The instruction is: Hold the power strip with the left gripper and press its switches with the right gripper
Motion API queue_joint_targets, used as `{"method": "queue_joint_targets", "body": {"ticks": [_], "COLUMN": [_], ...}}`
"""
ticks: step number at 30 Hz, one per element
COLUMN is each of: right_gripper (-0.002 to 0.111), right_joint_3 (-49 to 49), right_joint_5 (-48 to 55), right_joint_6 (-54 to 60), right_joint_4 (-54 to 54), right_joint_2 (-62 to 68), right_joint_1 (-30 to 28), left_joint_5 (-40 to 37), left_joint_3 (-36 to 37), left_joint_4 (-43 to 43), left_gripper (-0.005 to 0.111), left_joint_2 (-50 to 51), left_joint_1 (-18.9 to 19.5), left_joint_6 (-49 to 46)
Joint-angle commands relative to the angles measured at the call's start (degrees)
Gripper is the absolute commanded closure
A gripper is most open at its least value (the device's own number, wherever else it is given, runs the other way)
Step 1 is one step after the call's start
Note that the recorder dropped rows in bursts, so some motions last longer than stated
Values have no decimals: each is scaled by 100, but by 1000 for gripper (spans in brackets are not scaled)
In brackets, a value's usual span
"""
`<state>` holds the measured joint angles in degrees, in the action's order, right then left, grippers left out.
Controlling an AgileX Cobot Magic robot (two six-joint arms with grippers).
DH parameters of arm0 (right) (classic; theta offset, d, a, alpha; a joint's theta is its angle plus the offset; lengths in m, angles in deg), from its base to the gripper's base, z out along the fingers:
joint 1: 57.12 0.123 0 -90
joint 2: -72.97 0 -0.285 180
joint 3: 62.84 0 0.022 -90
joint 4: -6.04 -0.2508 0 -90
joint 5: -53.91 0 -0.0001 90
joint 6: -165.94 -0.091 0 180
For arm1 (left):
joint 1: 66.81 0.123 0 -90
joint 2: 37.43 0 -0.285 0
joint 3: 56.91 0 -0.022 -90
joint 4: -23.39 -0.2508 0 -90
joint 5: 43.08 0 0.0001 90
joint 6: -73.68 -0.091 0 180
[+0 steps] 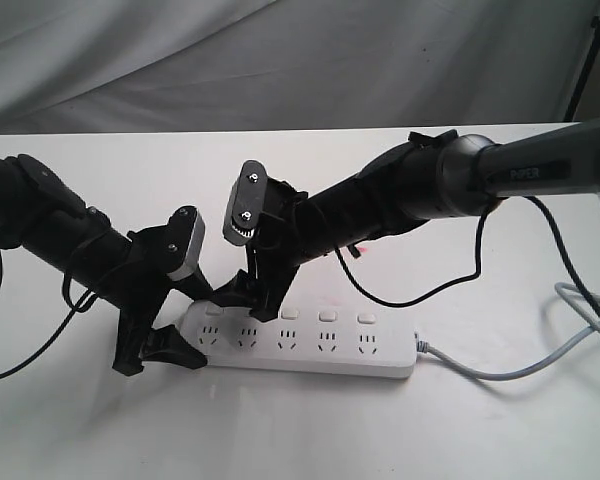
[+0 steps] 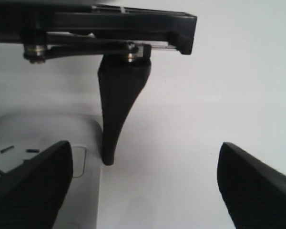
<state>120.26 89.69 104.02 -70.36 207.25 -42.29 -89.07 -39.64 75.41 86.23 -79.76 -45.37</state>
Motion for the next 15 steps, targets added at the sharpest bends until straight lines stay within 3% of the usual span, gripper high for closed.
{"method": "queue_joint_targets", "body": {"ticks": [1, 15], "right_gripper": [32, 32], "right_joint_3": [15, 15], "right_joint_5": [-60, -58], "right_joint_6": [56, 251], "right_joint_4": [-107, -357], "right_joint_2": [-14, -14], "right_joint_1": [4, 58], "left_joint_5": [-37, -37], "left_joint_3": [-20, -20], "left_joint_4": [-19, -19], "left_gripper": [101, 100], "left_joint_2": [17, 17], "left_joint_1": [-31, -31], "left_joint_6": [7, 23]}}
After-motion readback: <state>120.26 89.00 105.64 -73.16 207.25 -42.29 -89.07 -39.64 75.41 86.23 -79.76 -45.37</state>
